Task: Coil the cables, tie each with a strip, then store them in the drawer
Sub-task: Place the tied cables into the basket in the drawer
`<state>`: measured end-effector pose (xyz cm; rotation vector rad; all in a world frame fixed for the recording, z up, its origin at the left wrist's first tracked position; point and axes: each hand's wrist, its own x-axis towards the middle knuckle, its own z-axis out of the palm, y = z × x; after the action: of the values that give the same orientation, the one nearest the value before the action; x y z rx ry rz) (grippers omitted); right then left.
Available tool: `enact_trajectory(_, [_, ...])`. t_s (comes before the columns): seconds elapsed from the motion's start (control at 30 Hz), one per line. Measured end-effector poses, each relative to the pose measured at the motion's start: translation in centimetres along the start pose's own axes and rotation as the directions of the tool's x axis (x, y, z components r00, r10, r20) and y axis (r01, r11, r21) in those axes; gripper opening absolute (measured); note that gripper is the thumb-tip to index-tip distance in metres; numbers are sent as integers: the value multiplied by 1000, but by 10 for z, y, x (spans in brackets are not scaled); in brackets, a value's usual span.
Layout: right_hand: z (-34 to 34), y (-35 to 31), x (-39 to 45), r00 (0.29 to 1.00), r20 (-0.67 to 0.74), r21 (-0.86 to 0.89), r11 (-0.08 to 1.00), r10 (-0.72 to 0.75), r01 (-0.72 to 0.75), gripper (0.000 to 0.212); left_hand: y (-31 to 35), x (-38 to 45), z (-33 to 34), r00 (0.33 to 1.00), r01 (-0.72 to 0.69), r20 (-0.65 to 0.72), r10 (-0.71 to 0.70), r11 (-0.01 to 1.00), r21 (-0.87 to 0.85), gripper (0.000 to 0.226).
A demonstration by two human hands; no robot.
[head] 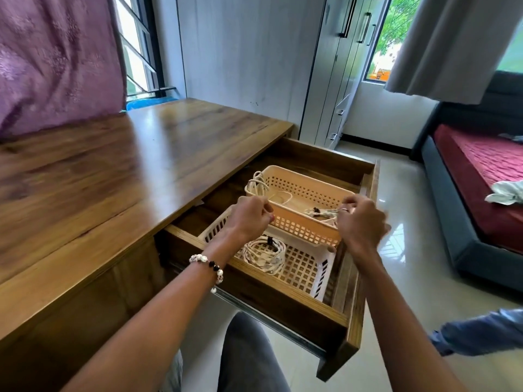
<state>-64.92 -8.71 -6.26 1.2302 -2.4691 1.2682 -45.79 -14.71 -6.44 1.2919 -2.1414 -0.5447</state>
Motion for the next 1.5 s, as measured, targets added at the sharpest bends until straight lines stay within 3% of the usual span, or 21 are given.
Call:
enact_trajectory(0.03, [-3, 10, 4, 996, -50, -89, 993, 67, -71, 33, 4, 1, 2, 998, -62, -4, 62, 998, -10, 20])
enact_trajectory(0.07, [-6, 18, 5, 988, -13, -130, 979, 154, -155, 43, 7, 1, 3, 994, -111, -10, 111, 994, -11, 20])
enact_trajectory(0.17, [-3, 34, 5, 908, 277, 17, 944, 313, -331, 61, 9, 2, 8, 983, -180, -36, 180, 984, -12, 19])
enact_trajectory(0.37, [3, 27, 7, 894, 278, 208, 887, 351, -413, 28, -5, 1, 0, 963, -232, -139, 233, 972, 22, 17])
enact_trajectory(0.53, [27, 3, 3, 889, 282, 329, 834, 362, -444, 20, -20, 6, -18, 936, -222, -231, 265, 955, 198, 16])
enact_trajectory(0.63, [48, -20, 0, 878, 308, 417, 777, 367, -471, 19, -34, 11, -34, 932, -86, -306, 195, 938, 337, 18])
enact_trajectory(0.73, [75, -49, -5, 855, 374, 488, 708, 359, -510, 20, -49, 11, -55, 938, 129, -344, 45, 875, 467, 36])
enact_trajectory(0.87, [111, -88, -10, 838, 411, 544, 641, 360, -542, 19, -71, 9, -82, 931, 364, -196, -306, 777, 514, 71])
enact_trajectory(0.93, [131, -109, -17, 831, 445, 582, 597, 334, -552, 35, -83, 4, -93, 906, 407, -115, -407, 766, 498, 79])
enact_trajectory(1.07, [208, -123, -22, 791, 589, 581, 593, 167, -558, 110, -93, -4, -107, 913, 338, 38, -405, 808, 483, 92])
enact_trajectory(1.17, [234, -144, -24, 748, 664, 619, 554, 9, -556, 124, -93, -6, -112, 906, 318, 111, -409, 829, 461, 108])
enact_trajectory(1.27, [248, -156, -21, 710, 704, 612, 509, -3, -605, 132, -97, -8, -109, 919, 273, 107, -379, 811, 518, 120])
enact_trajectory(1.4, [244, -151, -17, 641, 766, 582, 461, -36, -670, 122, -100, -2, -113, 932, 280, 57, -357, 811, 513, 114])
enact_trajectory(1.43, [227, -157, -18, 647, 761, 592, 458, -45, -663, 106, -101, -1, -115, 933, 279, 60, -354, 819, 502, 108])
enact_trajectory(1.5, [201, -172, -17, 739, 674, 587, 601, 9, -542, 55, -102, 7, -131, 932, 281, 79, -354, 843, 458, 91])
